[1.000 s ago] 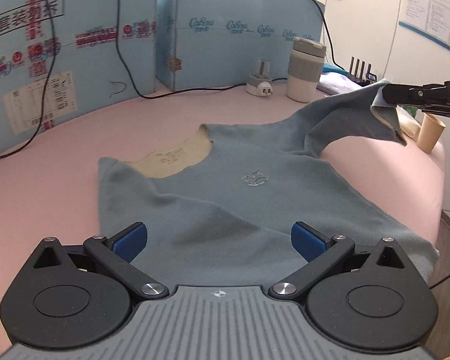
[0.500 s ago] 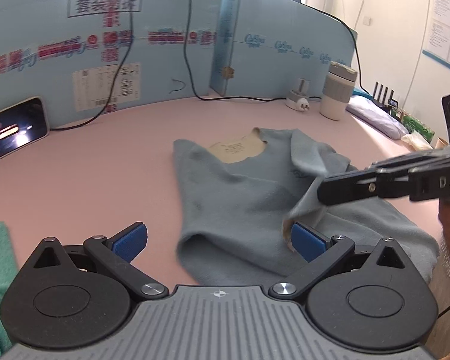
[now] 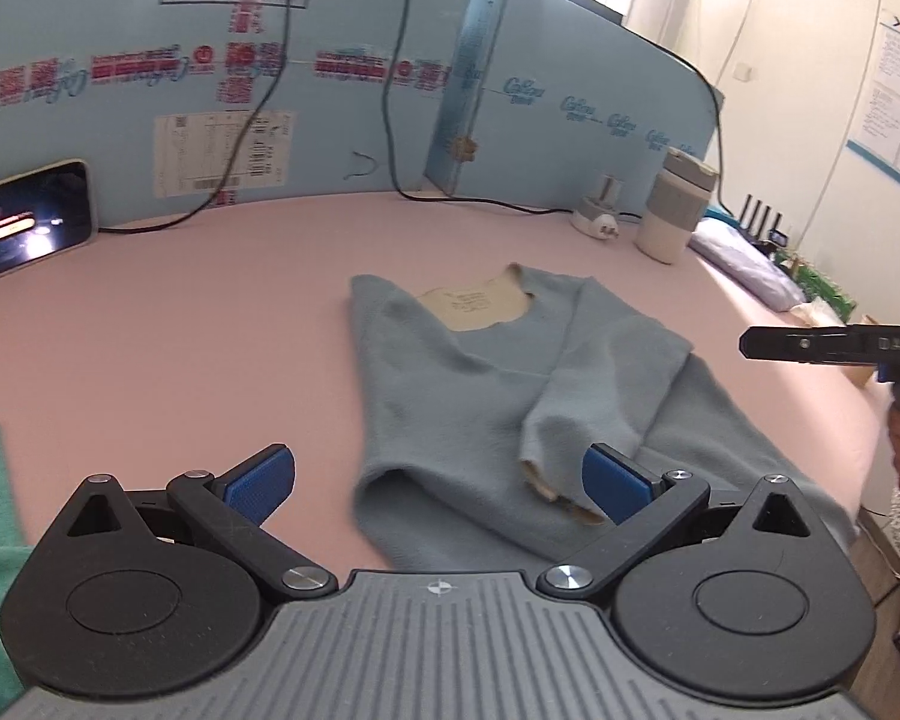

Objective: Fold clothes
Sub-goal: 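Carry the sleeve across the sweatshirt body with the right gripper, then open the right gripper and release the sleeve onto the body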

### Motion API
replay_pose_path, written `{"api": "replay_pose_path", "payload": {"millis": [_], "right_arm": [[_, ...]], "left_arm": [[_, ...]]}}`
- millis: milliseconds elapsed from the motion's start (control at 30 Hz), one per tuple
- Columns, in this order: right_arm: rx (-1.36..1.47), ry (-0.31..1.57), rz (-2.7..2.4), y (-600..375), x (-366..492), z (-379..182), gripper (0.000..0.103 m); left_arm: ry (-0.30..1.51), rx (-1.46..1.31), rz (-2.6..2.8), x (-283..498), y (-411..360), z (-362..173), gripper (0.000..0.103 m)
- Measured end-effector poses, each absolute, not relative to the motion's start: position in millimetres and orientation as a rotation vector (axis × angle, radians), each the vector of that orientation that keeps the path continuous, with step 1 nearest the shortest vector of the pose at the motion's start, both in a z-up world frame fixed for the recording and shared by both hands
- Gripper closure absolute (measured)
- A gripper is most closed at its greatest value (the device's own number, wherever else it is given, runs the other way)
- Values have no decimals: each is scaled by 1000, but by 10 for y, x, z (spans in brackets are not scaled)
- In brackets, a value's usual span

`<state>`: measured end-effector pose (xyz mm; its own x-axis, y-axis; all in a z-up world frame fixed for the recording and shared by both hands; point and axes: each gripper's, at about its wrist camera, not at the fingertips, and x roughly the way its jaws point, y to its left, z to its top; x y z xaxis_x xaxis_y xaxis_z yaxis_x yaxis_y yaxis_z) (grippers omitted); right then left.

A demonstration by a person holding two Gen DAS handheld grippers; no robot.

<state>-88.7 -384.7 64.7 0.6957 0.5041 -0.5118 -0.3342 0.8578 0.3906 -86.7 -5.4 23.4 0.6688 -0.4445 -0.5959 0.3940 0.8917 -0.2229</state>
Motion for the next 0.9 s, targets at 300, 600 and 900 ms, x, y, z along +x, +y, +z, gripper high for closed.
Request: {"api": "replay_pose_path", "payload": {"millis": [300,600,900], "right_arm": [[302,664,280,-4283,-810,371,71],[88,606,316,-3569,-330,385,71],[3,703,343,-3432,-462,141,63]], "left_arm": [[684,1,-534,-843,-477,282,0],[689,49,-606,-933,-747,223,0],[726,19,-561,-921,-623,161,0]]}}
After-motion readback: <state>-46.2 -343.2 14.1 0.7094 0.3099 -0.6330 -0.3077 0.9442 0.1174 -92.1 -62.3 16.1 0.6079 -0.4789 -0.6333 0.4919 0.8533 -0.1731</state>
